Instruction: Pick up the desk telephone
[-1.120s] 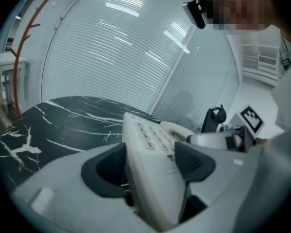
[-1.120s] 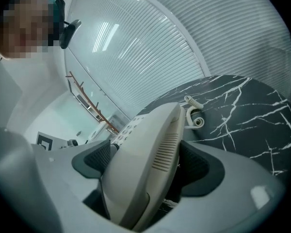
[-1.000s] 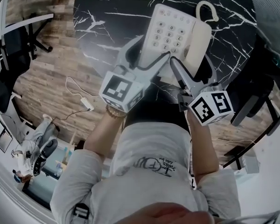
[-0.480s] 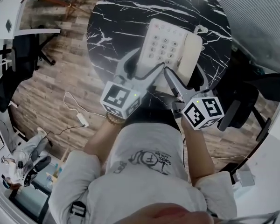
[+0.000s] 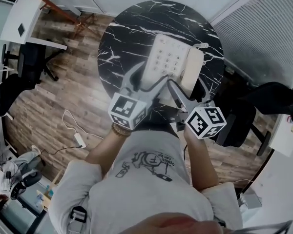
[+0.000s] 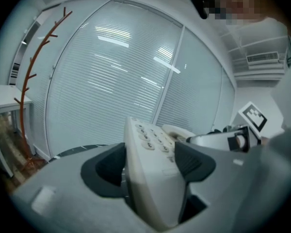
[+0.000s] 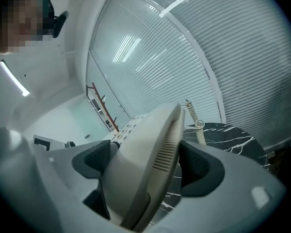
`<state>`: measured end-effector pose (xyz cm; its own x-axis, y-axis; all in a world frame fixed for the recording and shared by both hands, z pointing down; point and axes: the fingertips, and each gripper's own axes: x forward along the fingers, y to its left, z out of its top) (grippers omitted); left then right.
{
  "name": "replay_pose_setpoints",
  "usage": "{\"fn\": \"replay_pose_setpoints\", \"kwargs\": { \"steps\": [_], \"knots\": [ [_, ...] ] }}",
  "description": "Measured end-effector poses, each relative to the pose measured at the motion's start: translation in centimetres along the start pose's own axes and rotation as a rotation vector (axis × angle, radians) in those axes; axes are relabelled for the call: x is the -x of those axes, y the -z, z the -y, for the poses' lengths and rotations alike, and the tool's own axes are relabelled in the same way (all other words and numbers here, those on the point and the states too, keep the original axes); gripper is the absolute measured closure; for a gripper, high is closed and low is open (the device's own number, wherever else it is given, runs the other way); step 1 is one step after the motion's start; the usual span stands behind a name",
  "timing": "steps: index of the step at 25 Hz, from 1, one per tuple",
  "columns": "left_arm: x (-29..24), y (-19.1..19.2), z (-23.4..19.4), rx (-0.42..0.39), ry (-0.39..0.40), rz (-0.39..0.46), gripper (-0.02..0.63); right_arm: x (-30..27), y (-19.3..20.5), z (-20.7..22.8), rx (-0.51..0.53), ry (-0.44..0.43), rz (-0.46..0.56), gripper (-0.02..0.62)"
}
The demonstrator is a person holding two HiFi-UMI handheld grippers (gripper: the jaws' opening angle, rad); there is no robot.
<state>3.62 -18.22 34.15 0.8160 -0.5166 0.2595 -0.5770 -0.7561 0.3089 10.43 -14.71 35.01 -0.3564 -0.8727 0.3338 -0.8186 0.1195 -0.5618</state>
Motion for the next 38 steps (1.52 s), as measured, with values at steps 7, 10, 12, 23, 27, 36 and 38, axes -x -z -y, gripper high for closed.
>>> {"fn": "replay_pose_setpoints", "kwargs": {
  "steps": [7, 10, 12, 23, 27, 36, 38],
  "knots": [
    [1.5, -3.4, 2.8, -0.018, -0.006, 0.05, 0.296, 3.0, -2.6, -2.2, 0.01, -0.001, 0.031, 0.153],
    [2.4, -4.9, 3.8, -0.029, -0.009, 0.072, 0.298, 4.1, -3.7, -3.4, 0.024, -0.006, 0.046, 0.153],
    [2.7, -6.1, 4.4, -0.039, -0.01, 0.092, 0.298, 4.7, -4.7, -4.0, 0.041, -0.011, 0.06, 0.153],
    [5.1, -11.2, 6.0, -0.087, -0.029, 0.169, 0.298, 6.5, -8.6, -7.9, 0.106, -0.052, 0.108, 0.153],
    [5.6, -11.7, 6.3, -0.092, -0.031, 0.18, 0.298, 6.9, -9.0, -8.4, 0.116, -0.056, 0.112, 0.153],
    [5.9, -11.1, 7.0, -0.089, -0.032, 0.182, 0.299, 7.6, -8.5, -8.3, 0.112, -0.052, 0.111, 0.155],
    [5.9, -11.0, 7.1, -0.088, -0.031, 0.18, 0.299, 7.8, -8.4, -8.3, 0.112, -0.05, 0.11, 0.155]
  ]
}}
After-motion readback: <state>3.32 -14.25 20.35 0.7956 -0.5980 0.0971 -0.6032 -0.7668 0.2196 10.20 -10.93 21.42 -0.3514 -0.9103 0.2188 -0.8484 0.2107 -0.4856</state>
